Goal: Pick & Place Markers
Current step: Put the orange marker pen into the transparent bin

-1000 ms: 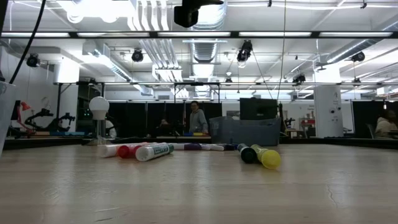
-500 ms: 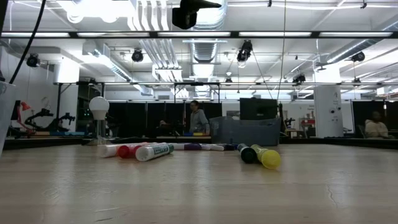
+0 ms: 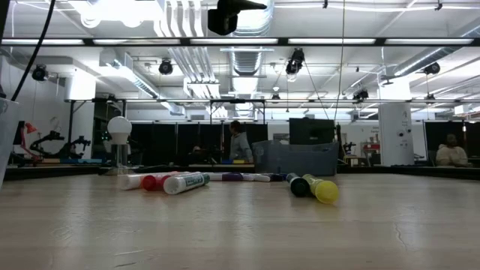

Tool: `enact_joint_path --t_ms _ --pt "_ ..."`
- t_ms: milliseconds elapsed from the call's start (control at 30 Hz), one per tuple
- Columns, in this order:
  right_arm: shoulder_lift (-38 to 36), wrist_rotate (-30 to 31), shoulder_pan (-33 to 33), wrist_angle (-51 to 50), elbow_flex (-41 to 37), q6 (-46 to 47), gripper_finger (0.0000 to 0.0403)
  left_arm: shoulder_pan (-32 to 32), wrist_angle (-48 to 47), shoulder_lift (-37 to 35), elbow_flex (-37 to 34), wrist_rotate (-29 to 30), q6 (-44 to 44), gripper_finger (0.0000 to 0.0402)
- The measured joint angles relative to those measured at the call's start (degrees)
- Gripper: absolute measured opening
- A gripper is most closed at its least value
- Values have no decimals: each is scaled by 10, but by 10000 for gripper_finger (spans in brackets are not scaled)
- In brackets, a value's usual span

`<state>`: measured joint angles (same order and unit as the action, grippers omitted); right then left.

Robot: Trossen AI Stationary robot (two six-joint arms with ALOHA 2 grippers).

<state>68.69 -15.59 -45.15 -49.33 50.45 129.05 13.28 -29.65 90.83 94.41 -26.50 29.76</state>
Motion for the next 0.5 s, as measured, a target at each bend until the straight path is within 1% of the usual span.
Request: enact_joint_path --t_ms 267,367,500 --pt "0 89 2 -160 116 3 292 0 0 0 0 5 -13 195" --pt "0 119 6 -201 146 2 292 -6 0 1 0 5 -17 195" --pt "0 166 11 -227 167 -3 292 -9 -5 4 -1 5 -17 195"
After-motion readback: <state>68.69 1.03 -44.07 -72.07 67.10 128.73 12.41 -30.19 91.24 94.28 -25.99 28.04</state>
